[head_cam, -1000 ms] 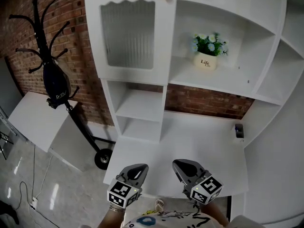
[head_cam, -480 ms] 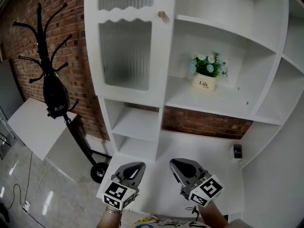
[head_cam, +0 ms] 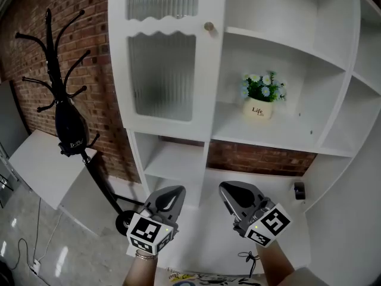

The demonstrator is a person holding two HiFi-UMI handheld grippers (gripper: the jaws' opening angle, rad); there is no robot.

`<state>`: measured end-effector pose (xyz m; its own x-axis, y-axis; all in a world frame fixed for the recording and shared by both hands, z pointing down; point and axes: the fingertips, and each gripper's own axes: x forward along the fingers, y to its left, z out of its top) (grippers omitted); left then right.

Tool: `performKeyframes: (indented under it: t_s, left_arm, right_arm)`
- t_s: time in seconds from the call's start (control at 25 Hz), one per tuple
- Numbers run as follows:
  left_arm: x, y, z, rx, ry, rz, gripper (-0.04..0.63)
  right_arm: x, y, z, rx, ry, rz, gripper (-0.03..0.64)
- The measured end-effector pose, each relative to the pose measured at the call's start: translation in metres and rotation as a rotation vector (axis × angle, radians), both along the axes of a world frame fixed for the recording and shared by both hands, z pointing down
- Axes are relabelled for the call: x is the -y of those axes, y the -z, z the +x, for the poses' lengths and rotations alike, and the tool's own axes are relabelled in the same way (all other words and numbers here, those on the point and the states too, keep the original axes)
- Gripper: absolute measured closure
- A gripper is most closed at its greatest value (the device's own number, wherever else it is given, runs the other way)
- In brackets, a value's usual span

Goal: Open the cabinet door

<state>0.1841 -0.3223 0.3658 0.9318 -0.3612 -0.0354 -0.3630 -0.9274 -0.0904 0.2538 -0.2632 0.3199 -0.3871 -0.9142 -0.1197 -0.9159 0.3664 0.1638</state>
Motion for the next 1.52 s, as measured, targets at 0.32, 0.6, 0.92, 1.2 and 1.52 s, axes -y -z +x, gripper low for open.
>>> performKeyframes:
  t_s: [0.32, 0.6, 0.92, 1.2, 1.52]
  left_arm:
    - [0.017, 0.064, 0.006, -0.047, -0.05, 0.126, 0.581]
    - [0.031, 0.113, 0.012, -0.066, -0.072, 0.243, 0.581]
    - [0.031, 0.157, 0.024, -0.082, -0.134, 0.323, 0.581]
    - [0.042, 0.193, 0.034, -0.084, -0.119, 0.402, 0.581]
    - [0.051, 0.222, 0.043, -0.091, -0.108, 0.443, 0.581]
  right_arm:
    - [0.017, 0.052, 0.002, -0.117, -0.057, 0.083, 0.588]
    - [0.031, 0.096, -0.004, -0.227, -0.066, 0.154, 0.588]
    - [0.044, 0.131, -0.005, -0.313, -0.099, 0.202, 0.588]
    - [0.057, 0.164, 0.009, -0.277, -0.15, 0.259, 0.588]
    - [0.071, 0.206, 0.022, -0.266, -0.203, 0.33, 0.588]
